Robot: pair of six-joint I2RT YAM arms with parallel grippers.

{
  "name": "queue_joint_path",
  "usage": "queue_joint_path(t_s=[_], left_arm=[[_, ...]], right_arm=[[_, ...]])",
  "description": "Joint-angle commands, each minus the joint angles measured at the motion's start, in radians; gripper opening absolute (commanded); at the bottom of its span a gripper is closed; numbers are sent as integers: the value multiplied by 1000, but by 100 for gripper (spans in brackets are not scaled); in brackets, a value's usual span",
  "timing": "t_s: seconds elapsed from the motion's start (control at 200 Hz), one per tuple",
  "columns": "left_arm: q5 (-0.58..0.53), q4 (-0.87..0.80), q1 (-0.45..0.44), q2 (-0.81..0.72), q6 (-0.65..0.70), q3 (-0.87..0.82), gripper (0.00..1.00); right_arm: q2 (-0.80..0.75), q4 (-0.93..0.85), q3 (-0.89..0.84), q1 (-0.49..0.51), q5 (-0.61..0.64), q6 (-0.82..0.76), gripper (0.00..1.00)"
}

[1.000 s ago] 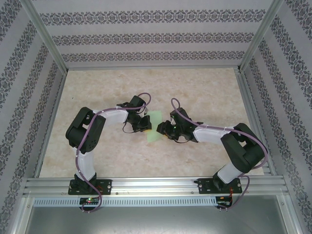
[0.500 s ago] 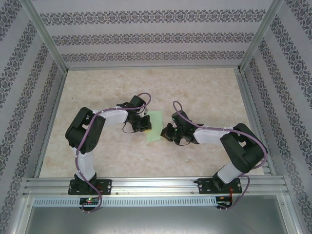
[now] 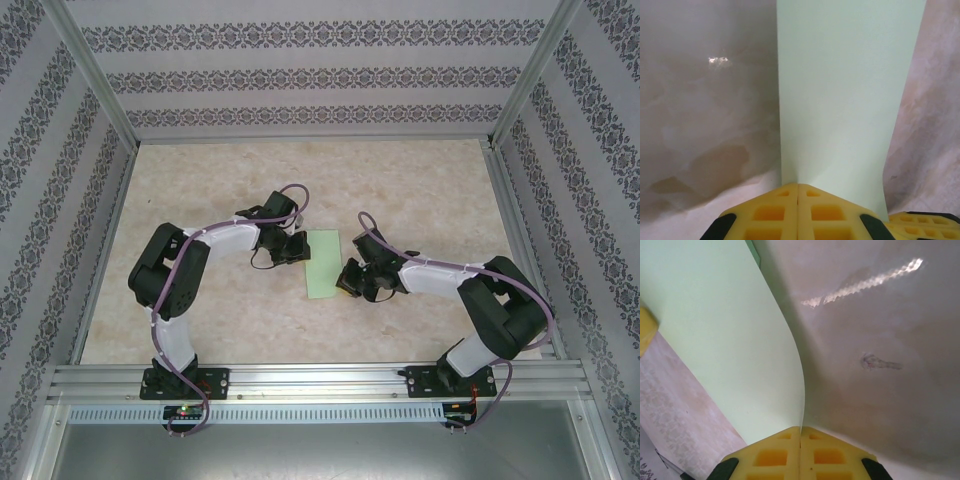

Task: Fold a paper plane with a square sheet of paper (pick it up from the middle)
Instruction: Third fold the triangle at the center of the table.

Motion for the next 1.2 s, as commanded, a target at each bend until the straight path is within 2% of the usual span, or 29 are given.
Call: queue_joint_path(t_s=[0.0, 0.105, 0.18, 0.28, 0.41, 0.53, 1.019, 1.199], left_arm=[[-25, -3, 10, 31, 34, 23, 7], [-40, -23, 10, 41, 43, 29, 7], [-42, -27, 9, 47, 44, 28, 7], [-48, -33, 9, 51, 45, 29, 6], [-47, -36, 9, 58, 49, 28, 6], [-43, -38, 9, 64, 50, 27, 6], [4, -23, 12, 9, 60, 62, 7], [-50, -13, 21, -1, 47, 81, 6]], right_arm=[[-18, -9, 38, 12, -5, -12, 4], [-17, -1, 52, 12, -6, -4, 14], [-17, -2, 59, 13, -6, 1, 16], [-24, -15, 64, 13, -5, 1, 15], [-21, -16, 77, 13, -10, -7, 8], [10, 4, 105, 16, -20, -7, 7], [196, 25, 257, 50, -23, -24, 8], [230, 36, 277, 56, -6, -22, 8]])
